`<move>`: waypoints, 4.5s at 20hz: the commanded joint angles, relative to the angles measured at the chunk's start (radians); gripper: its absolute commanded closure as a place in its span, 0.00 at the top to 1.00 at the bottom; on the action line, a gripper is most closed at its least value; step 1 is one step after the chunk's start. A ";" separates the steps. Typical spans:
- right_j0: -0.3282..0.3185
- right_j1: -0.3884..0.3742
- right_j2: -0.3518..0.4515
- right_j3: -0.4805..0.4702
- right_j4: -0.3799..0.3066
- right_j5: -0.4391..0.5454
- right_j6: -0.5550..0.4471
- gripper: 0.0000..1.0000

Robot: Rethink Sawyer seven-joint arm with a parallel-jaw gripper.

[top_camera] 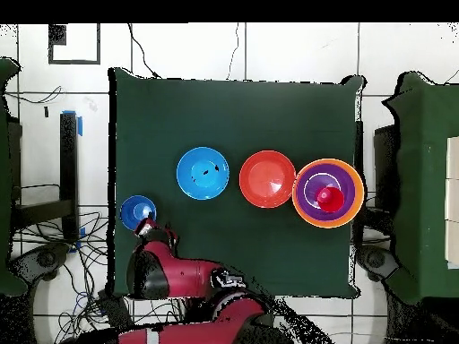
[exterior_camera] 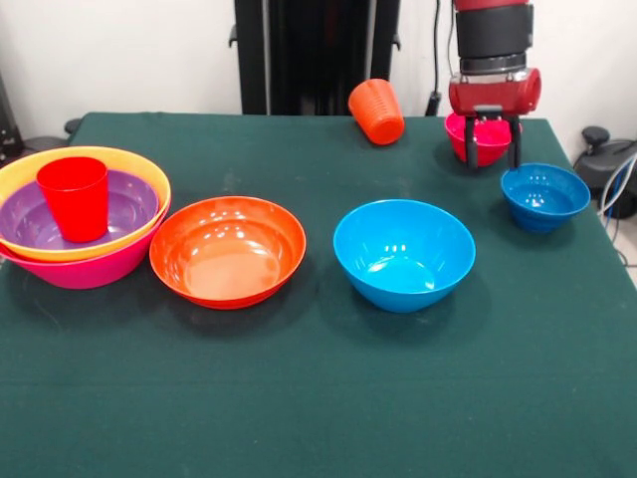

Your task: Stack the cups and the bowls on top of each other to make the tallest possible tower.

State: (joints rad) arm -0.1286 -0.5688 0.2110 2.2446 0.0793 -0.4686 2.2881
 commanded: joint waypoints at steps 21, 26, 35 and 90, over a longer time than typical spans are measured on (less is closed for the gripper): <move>0.071 0.210 0.011 -0.220 0.142 -0.084 0.225 0.00; 0.059 0.201 0.023 -0.197 0.140 -0.067 0.234 0.00; 0.031 0.206 0.032 -0.189 0.087 -0.067 0.208 0.00; -0.492 -0.750 0.150 0.212 -0.198 0.941 -0.340 0.00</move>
State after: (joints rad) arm -0.5488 -1.2368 0.2237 2.3845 -0.0413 0.2926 2.2852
